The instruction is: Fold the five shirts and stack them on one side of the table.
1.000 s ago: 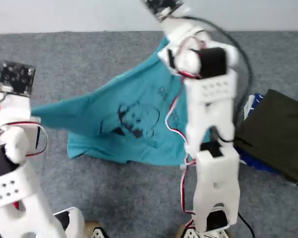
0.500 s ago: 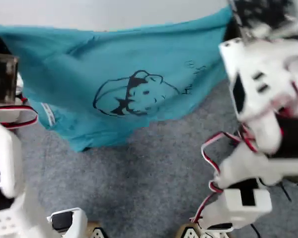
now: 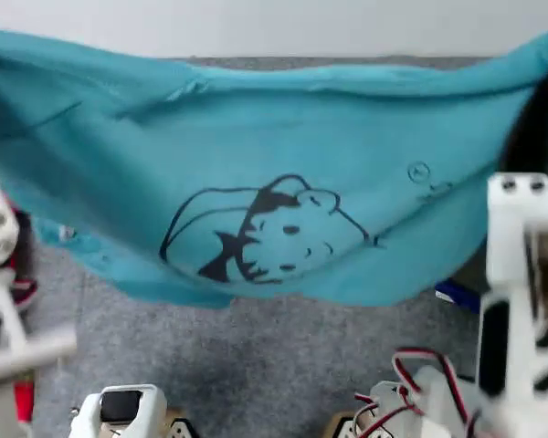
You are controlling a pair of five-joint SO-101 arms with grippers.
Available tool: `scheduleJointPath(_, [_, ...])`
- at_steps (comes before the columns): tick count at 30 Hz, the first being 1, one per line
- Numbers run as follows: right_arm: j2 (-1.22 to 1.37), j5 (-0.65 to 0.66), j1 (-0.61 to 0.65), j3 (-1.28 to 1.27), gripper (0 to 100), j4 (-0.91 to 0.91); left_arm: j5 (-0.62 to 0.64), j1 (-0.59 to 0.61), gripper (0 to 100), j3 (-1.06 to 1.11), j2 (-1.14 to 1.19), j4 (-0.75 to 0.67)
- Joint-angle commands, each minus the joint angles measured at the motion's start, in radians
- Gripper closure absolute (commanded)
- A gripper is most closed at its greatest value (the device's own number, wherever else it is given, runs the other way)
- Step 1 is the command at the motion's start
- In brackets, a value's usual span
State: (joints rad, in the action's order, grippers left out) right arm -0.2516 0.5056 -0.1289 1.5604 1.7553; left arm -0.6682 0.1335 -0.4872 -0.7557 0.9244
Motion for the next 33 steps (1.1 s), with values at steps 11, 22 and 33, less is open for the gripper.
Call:
scheduleJointPath(11, [-0.056, 0.068, 0.015, -0.594, 98.8, 0.038, -0.147, -0.002, 99, 0.124, 0.08, 0.209])
scheduleJointPath(22, [0.074, 0.069, 0.088, -1.339, 98.8, -0.475, -0.213, -0.002, 99, 0.51, 0.44, -0.015])
scheduleJointPath(33, [0.444, 0.069, 0.09, -1.381, 98.8, -1.069, -0.213, 0.011, 99, 0.257, 0.951, -0.256])
